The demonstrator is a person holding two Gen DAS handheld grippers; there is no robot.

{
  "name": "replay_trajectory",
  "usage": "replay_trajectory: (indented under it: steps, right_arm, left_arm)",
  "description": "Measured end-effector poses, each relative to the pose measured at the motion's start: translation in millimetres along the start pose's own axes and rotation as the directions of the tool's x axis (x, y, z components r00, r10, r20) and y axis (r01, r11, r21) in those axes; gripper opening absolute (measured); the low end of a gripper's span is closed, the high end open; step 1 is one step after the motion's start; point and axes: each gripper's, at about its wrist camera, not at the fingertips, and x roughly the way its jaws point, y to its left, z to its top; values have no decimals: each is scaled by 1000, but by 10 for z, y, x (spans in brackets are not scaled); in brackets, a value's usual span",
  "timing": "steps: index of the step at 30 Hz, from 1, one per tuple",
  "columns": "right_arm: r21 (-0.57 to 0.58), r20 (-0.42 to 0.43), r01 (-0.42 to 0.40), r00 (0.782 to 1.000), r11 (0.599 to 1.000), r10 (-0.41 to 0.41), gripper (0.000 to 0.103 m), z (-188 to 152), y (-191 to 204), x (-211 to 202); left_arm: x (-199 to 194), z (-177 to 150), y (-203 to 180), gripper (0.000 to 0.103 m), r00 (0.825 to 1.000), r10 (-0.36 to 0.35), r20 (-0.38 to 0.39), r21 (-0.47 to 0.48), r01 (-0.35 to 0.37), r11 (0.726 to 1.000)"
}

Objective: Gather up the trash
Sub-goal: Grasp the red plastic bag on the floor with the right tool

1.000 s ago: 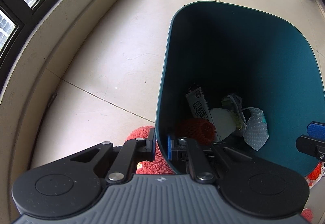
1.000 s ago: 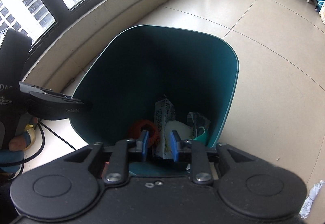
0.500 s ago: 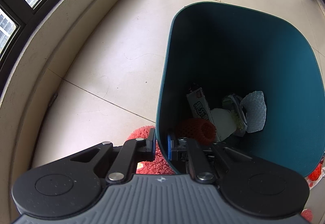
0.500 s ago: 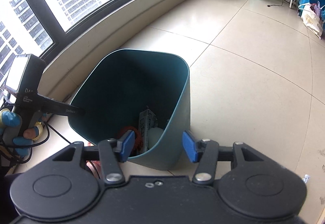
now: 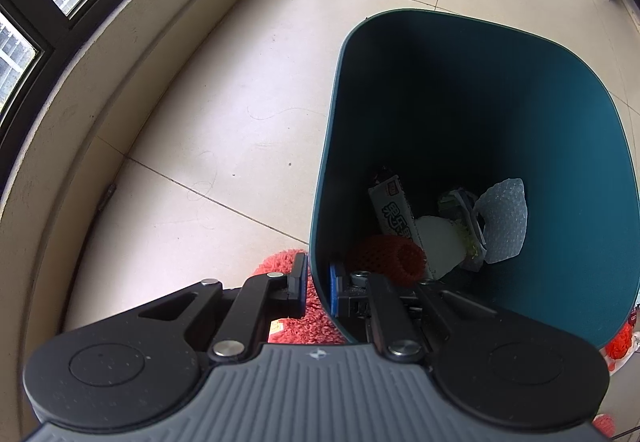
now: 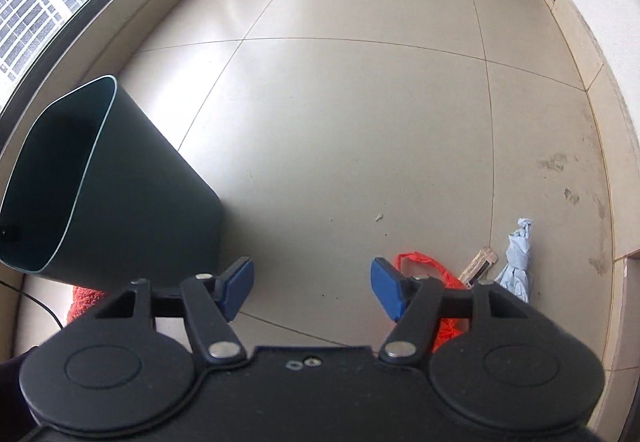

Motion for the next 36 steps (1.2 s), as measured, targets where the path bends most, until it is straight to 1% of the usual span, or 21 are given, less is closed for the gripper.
replay_trajectory:
  steps: [1, 2, 4, 5, 7, 9, 13, 15, 17, 19, 20, 22, 24, 25, 26, 29, 30, 32, 33, 34, 36]
  right_arm:
    - [14, -12, 14, 1000, 1000, -13, 75, -19, -93, 73]
    - [27, -30, 35, 999, 999, -34, 78, -43, -201, 172]
    - [48, -78, 63, 995, 997, -60, 91, -98, -378, 367]
    - [55, -111, 78, 991, 995, -72, 93, -146, -477, 492]
    - [74, -165, 125, 980, 989, -111, 94, -251, -616, 703]
    - [70, -231, 162, 962, 984, -142, 94, -411, -718, 931]
    - [-10, -343, 200, 920, 980, -191, 94, -676, -745, 1283]
    - [-61, -372, 202, 904, 977, -210, 94, -812, -729, 1393]
    - [-91, -381, 217, 894, 972, -235, 94, -863, -711, 1465]
    - [-94, -382, 239, 888, 966, -257, 93, -901, -724, 1545]
    - [-90, -380, 253, 885, 963, -268, 91, -916, -736, 1582]
    - [-92, -381, 264, 882, 960, -279, 78, -938, -761, 1653]
    - [-110, -381, 281, 874, 953, -301, 72, -964, -754, 1673]
    - [-127, -374, 291, 871, 948, -317, 66, -972, -742, 1675]
    - [-138, -370, 297, 869, 945, -327, 63, -975, -734, 1670]
    - [-155, -366, 319, 861, 935, -354, 46, -957, -729, 1633]
    - [-162, -360, 331, 857, 930, -368, 37, -954, -726, 1604]
    - [-176, -350, 349, 852, 920, -390, 28, -941, -719, 1566]
    - [-185, -339, 364, 848, 913, -406, 21, -919, -707, 1514]
    - [-185, -332, 368, 849, 911, -411, 18, -904, -704, 1477]
    - [-177, -306, 373, 859, 911, -411, 14, -850, -693, 1345]
  left_arm:
    - [-6, 3, -6, 10, 1000, 1, 1, -1, -1, 1000]
    - [-9, 4, -5, 10, 1000, 1, 1, -2, -1, 1000]
    - [-17, 6, -2, 11, 1000, 1, 2, -5, -1, 1000]
    - [-17, 8, 0, 11, 1000, 0, 1, -7, 0, 1000]
    - [-23, 11, 5, 11, 1000, -2, 0, -11, 2, 1000]
    - [-27, 13, 6, 11, 1000, -2, 1, -11, 2, 1000]
    - [-31, 14, 5, 11, 1000, 0, 2, -6, 0, 1000]
    - [-35, 14, 2, 11, 1000, 1, 3, -4, -1, 1000]
    - [-35, 10, -12, 11, 1000, 7, 5, 0, -7, 1000]
    - [-34, 5, -30, 11, 1000, 14, 7, 6, -14, 1000]
    - [-35, 4, -35, 11, 1000, 16, 8, 8, -16, 1000]
    - [-37, -1, -47, 11, 1000, 19, 9, 12, -20, 1000]
    - [-36, 0, -46, 11, 1000, 19, 9, 11, -19, 1000]
    - [-36, -1, -50, 11, 1000, 19, 9, 10, -19, 1000]
    - [-36, 1, -48, 11, 1000, 18, 8, 8, -18, 1000]
    - [-38, 5, -49, 11, 1000, 17, 7, 6, -17, 1000]
    - [-39, 4, -54, 11, 1000, 18, 8, 7, -18, 1000]
    - [-40, 7, -55, 11, 1000, 20, 8, 9, -20, 1000]
    - [-40, 8, -58, 11, 1000, 21, 8, 9, -21, 1000]
    - [-39, 8, -64, 11, 1000, 23, 9, 10, -23, 1000]
    - [-36, 8, -69, 11, 1000, 26, 11, 13, -26, 1000]
